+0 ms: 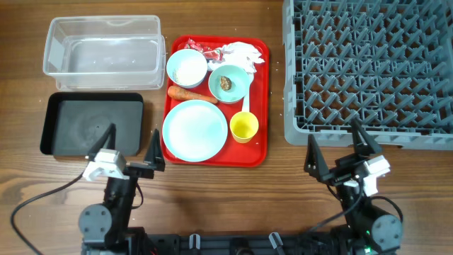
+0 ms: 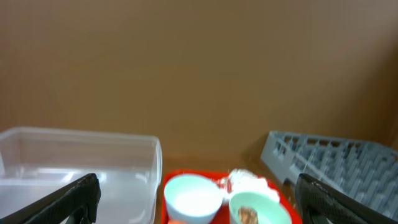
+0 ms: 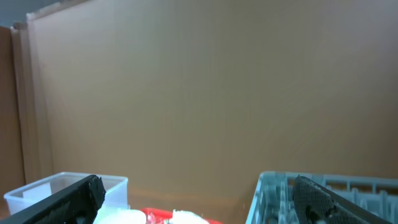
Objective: Sort waste into correct bins and load items into the dishwasher rack
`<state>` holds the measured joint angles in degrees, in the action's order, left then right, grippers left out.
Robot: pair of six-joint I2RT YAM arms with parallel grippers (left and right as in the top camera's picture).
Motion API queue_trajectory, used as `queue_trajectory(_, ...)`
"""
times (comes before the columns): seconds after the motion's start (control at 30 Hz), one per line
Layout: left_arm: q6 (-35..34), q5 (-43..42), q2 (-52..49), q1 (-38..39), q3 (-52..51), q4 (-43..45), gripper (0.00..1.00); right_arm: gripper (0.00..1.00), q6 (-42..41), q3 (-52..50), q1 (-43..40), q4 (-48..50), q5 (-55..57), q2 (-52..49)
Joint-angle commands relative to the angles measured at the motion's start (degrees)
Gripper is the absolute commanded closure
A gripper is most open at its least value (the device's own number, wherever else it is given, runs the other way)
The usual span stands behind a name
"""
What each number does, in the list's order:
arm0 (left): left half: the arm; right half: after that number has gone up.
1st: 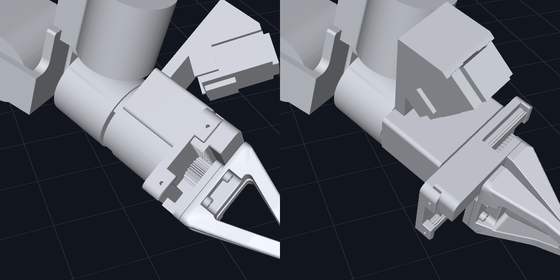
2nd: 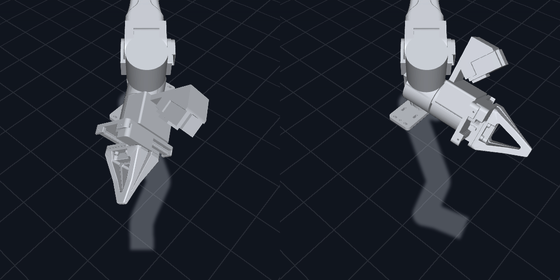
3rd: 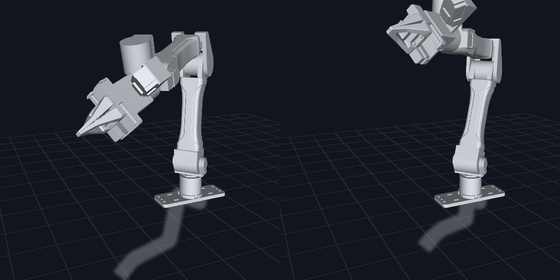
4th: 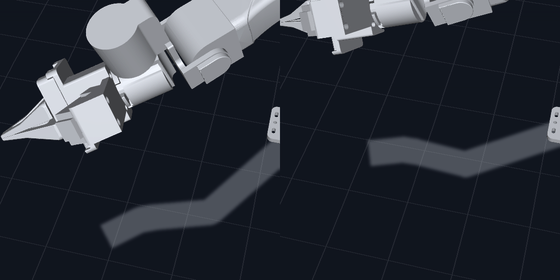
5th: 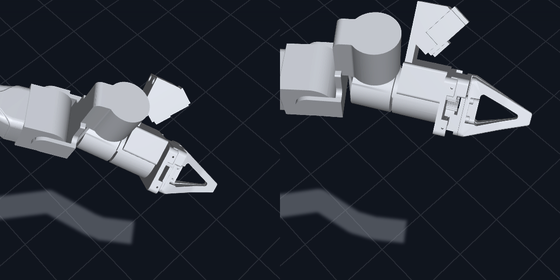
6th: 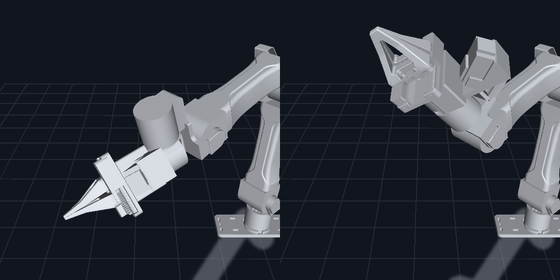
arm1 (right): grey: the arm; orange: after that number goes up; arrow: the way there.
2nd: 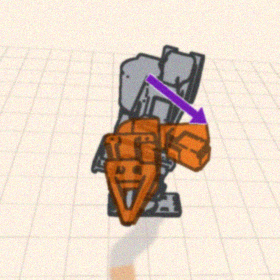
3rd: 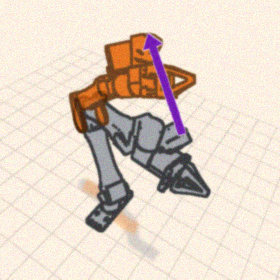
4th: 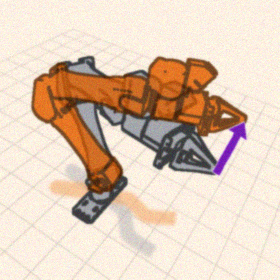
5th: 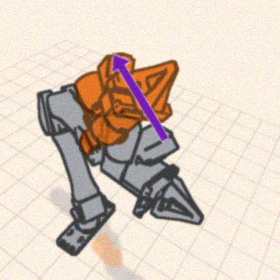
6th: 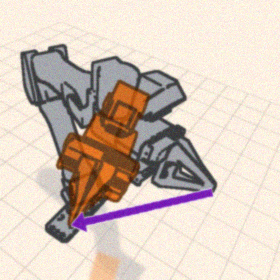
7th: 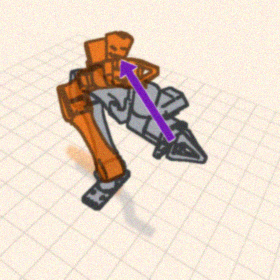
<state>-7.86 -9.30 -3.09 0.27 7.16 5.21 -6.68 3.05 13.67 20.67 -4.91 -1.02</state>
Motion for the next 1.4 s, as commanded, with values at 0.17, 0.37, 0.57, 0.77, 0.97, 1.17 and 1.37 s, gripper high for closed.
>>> queue_trajectory(0.17, 0.2, -7.2, -32.7, -0.1, 32.3, -14.6, 0.00, 0.00, 5.7, 19.3, -0.3, -6.4, -9.3, -14.0)
queue_trajectory(0.37, 4.2, -7.2, -56.7, 2.5, 56.2, -40.1, 0.00, 0.00, 7.7, 38.8, -0.3, -23.5, -13.3, -32.6)
queue_trajectory(0.57, 4.6, -7.2, -70.3, 7.8, 60.1, -46.4, 0.00, 0.00, 8.2, 53.9, -0.3, -42.1, -14.8, -50.4)
queue_trajectory(0.77, 4.6, -7.2, -89.4, 8.3, 85.2, -69.2, 0.00, 0.00, 8.2, 62.9, -0.3, -47.6, -26.6, -62.7)
queue_trajectory(0.97, 4.0, -9.3, -98.1, 8.4, 99.8, -65.6, 0.00, 0.00, 0.3, 62.9, -0.3, -49.5, -26.9, -62.8)
queue_trajectory(1.17, 4.4, -7.0, -100.2, 11.7, 99.7, -73.7, 0.03, 0.00, 0.7, 62.9, -0.3, -52.4, -19.6, -62.9)
queue_trajectory(1.37, 0.3, -2.6, -103.6, 20.0, 90.8, -77.5, 0.07, 0.00, 0.7, 62.9, -0.4, -56.5, -15.4, -64.7)
